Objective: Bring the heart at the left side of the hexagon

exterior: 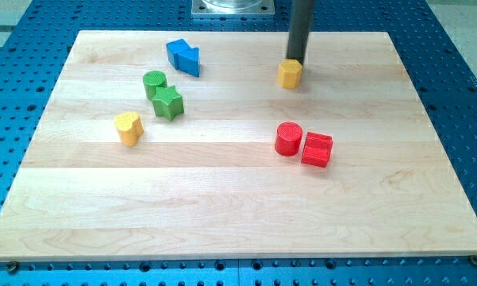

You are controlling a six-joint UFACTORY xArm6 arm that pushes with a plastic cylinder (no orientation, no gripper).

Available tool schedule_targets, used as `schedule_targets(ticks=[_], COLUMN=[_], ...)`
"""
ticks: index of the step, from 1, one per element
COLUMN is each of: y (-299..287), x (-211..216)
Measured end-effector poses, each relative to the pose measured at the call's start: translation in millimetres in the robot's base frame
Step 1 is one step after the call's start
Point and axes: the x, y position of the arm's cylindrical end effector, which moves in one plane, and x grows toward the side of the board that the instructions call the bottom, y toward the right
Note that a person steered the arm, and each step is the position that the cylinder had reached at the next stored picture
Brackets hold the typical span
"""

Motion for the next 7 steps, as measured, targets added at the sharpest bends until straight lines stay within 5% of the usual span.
schedule_targets(ticks=[2, 4, 5, 6, 7], y=[-62.3, -152.2, -253.0, -327.6, -301.1], x=[31.9, 163.2, 206.8, 194.2, 162.6])
